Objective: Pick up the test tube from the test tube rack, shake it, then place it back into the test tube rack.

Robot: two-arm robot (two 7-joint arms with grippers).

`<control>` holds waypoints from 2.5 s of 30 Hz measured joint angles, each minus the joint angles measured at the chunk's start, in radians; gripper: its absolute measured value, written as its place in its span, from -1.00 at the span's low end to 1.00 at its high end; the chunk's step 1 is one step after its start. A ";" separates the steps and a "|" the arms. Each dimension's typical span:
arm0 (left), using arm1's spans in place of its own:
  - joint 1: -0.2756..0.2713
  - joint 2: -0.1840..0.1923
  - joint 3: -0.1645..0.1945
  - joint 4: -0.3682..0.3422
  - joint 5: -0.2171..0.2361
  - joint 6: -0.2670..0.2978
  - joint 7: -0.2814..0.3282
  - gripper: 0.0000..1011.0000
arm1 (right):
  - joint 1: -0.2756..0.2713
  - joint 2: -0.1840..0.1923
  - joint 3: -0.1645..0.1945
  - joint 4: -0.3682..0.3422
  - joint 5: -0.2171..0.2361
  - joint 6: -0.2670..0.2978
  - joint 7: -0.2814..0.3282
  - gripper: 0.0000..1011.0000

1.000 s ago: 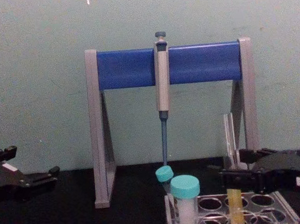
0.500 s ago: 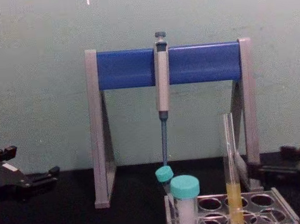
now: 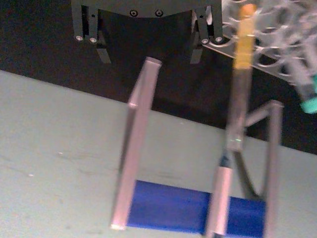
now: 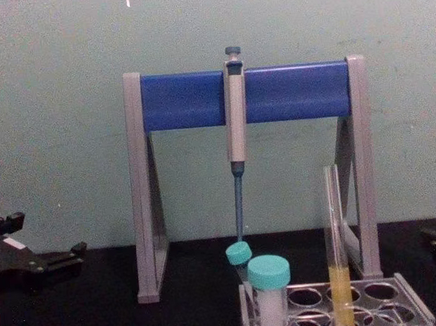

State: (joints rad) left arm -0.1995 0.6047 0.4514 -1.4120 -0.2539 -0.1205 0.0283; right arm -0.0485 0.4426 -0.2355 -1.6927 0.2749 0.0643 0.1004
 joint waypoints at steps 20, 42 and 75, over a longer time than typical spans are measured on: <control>0.000 0.000 0.000 0.000 0.000 0.000 0.000 1.00 | 0.022 -0.117 0.005 0.160 -0.100 -0.062 -0.059 0.98; 0.000 0.000 0.000 0.000 0.000 0.000 0.000 1.00 | 0.021 -0.119 0.008 0.161 -0.102 -0.057 -0.056 0.98; 0.000 0.000 0.000 0.000 0.000 0.000 0.000 1.00 | 0.021 -0.118 0.007 0.160 -0.102 -0.059 -0.058 0.98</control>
State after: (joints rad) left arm -0.1995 0.6047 0.4514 -1.4120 -0.2539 -0.1205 0.0283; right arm -0.0280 0.3248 -0.2284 -1.5328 0.1728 0.0057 0.0425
